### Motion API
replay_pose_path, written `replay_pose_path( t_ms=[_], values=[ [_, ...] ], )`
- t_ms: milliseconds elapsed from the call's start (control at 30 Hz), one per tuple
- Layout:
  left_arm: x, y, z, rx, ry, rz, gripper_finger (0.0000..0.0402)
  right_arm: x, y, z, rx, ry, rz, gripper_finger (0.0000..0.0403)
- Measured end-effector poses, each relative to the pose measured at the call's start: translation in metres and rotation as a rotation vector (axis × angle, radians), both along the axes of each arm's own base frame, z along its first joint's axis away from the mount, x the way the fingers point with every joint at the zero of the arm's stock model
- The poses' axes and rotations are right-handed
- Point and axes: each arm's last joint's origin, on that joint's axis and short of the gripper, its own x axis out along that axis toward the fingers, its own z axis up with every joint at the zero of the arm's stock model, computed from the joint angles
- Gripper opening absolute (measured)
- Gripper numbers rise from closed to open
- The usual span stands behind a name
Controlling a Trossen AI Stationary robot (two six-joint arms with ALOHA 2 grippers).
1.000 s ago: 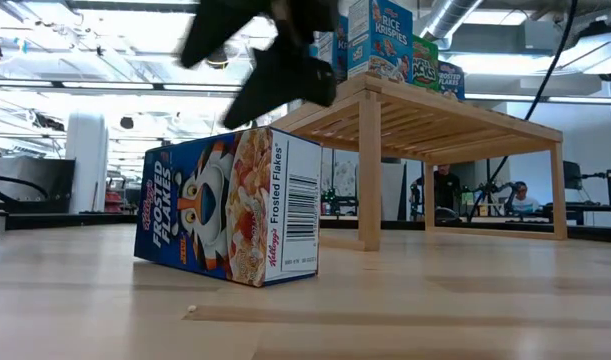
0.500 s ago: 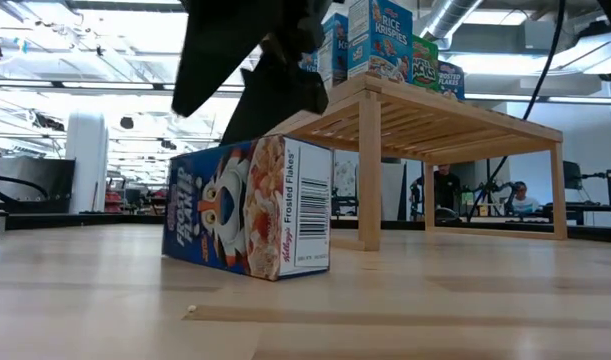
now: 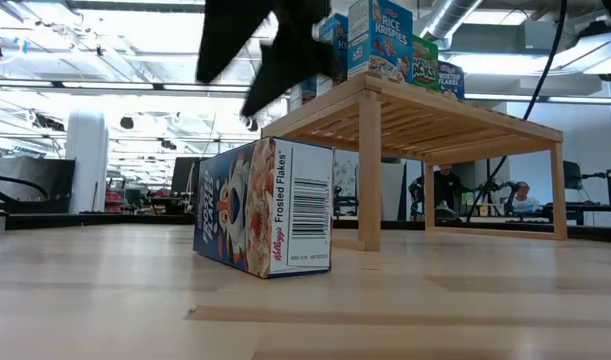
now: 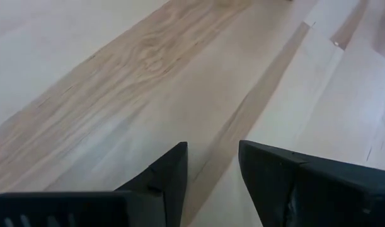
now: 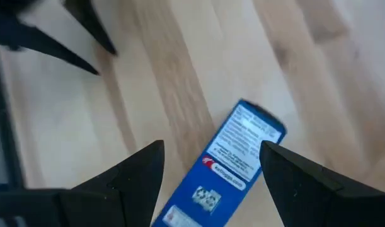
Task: Stack cereal on shelf
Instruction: Put the blue cereal aligned with the other blue cereal boxes on the shelf
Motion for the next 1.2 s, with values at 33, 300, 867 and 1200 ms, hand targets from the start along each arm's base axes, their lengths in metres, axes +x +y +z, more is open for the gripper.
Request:
replay_pose_path(
  t_ms=[33, 300, 867, 1200],
  values=[
    [0.0, 0.0, 0.0, 0.0, 0.001, 0.0, 0.0131, 0.0, -0.002, -0.004, 0.01, 0.02, -0.012, 0.0287],
    [0.0, 0.0, 0.0, -0.005, 0.006, 0.0, 0.0131, 0.011, -0.01, -0.03, 0.027, 0.053, -0.066, 0.0286],
    [-0.001, 0.002, -0.001, 0.014, 0.024, -0.001, 0.0131, 0.016, -0.013, -0.027, 0.067, 0.079, -0.146, 0.0286],
    [-0.004, 0.004, -0.001, 0.014, 0.032, 0.027, 0.0131, -0.007, -0.017, 0.005, 0.034, 0.258, -0.229, 0.0286]
  ],
)
